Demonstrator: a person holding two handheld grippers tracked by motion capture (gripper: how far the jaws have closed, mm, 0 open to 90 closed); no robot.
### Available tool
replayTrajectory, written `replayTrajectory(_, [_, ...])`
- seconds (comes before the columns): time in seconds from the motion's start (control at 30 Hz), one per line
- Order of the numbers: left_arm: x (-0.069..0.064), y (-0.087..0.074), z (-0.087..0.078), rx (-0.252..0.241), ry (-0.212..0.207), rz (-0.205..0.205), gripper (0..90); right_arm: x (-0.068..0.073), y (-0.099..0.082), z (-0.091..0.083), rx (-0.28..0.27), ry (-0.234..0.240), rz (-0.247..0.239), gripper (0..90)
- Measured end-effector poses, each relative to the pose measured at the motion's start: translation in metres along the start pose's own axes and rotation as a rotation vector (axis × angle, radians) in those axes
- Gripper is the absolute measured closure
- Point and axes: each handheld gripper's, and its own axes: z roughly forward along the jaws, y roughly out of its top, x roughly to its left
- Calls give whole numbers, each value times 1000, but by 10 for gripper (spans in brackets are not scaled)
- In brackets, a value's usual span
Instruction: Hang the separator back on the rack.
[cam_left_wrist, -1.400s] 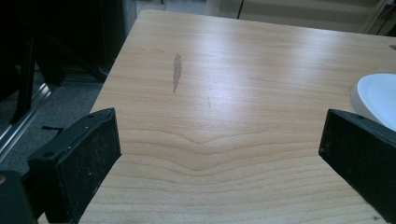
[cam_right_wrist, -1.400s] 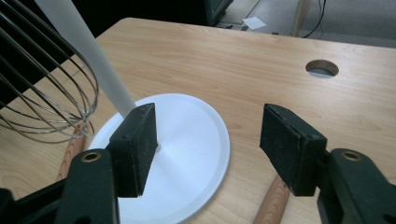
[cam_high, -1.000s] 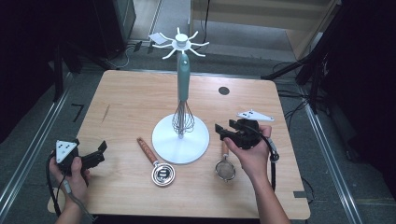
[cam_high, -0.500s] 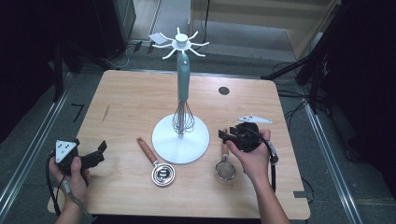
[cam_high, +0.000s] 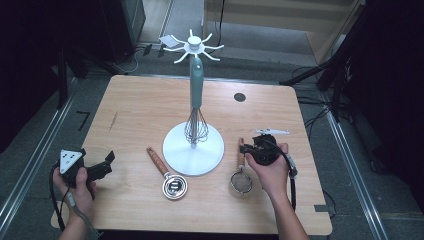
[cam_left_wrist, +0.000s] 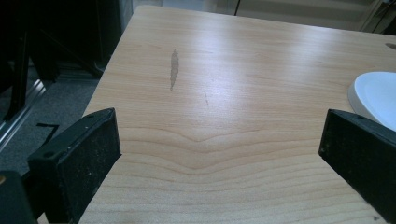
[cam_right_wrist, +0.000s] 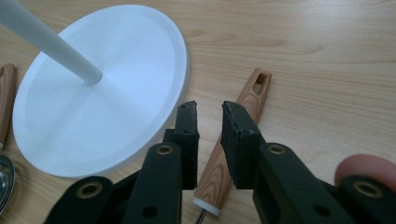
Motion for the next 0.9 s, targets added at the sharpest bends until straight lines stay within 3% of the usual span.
replayTrajectory(0.33, [1,0,0,7,-7,-3,0,0,-7,9,66,19,4,864])
replayTrajectory(0.53, [1,0,0,8,-7,-3,0,-7,-8,11,68,3,52,805])
replayTrajectory(0.63, [1,0,1,9,-8,-2,0,-11,-8,12,81,22,88,693])
replayTrajectory(0.73, [1,0,1,10,-8,-1,0,-12,-8,14,110,24,140,636])
replayTrajectory(0.9, [1,0,1,10,-10,0,0,-14,-8,17,156,16,184,611])
